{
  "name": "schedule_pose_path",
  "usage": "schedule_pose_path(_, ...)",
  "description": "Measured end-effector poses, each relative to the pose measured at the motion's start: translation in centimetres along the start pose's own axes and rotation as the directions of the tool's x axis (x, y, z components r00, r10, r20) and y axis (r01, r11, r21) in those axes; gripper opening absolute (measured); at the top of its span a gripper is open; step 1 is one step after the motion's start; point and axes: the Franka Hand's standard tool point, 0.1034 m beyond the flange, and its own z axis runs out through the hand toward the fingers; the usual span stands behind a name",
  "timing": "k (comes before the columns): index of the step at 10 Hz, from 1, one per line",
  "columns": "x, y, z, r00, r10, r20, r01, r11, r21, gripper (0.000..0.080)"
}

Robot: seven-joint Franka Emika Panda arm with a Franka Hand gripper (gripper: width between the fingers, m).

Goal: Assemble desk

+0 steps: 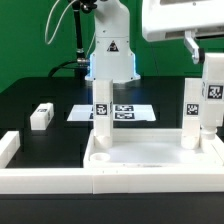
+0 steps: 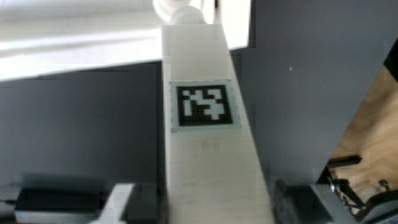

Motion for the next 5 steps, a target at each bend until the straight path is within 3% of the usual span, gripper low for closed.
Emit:
schedule_pose_path(2,-0.83,0.16,0.94,1.0,-0.002,0.014,0.002,1.0,-0.009,0.0284)
schedule_pose_path(5,-0.35,0.56,1.43,1.0,-0.024,0.012,0.024,1.0,-0.017,0.0284)
